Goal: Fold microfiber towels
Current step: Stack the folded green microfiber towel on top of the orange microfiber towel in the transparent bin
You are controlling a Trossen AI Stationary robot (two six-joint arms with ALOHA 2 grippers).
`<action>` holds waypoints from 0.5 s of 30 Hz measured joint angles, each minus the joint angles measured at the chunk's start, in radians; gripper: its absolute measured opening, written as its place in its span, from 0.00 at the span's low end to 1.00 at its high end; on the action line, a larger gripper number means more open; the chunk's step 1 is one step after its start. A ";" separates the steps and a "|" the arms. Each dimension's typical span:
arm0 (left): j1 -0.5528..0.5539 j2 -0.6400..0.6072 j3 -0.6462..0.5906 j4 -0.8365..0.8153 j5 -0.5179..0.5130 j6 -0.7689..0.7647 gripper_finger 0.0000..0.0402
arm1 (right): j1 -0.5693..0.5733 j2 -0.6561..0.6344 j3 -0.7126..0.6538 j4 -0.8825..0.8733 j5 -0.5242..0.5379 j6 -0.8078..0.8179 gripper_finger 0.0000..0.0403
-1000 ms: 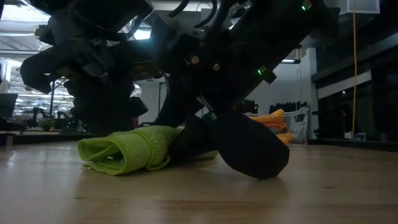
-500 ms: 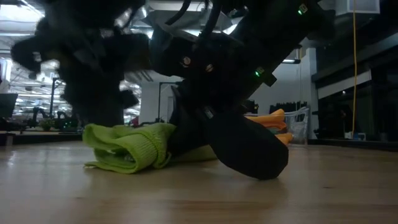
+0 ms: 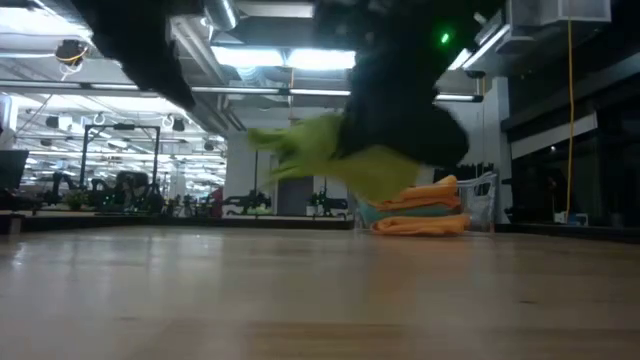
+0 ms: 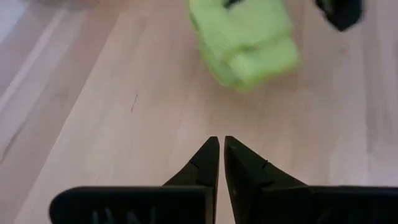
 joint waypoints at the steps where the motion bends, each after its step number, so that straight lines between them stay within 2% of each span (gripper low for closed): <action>1: -0.003 -0.013 0.000 0.008 -0.009 0.000 0.05 | -0.005 -0.026 -0.001 -0.038 0.018 0.005 0.05; 4: -0.013 -0.034 0.000 0.013 -0.020 0.003 0.05 | -0.028 -0.132 0.000 -0.125 0.079 0.010 0.05; 11: -0.035 -0.015 0.000 0.011 -0.025 0.003 0.05 | -0.148 -0.350 0.001 -0.400 0.181 0.140 0.05; 15: -0.042 -0.003 0.001 0.012 -0.027 0.003 0.05 | -0.243 -0.420 -0.041 -0.511 0.215 0.198 0.05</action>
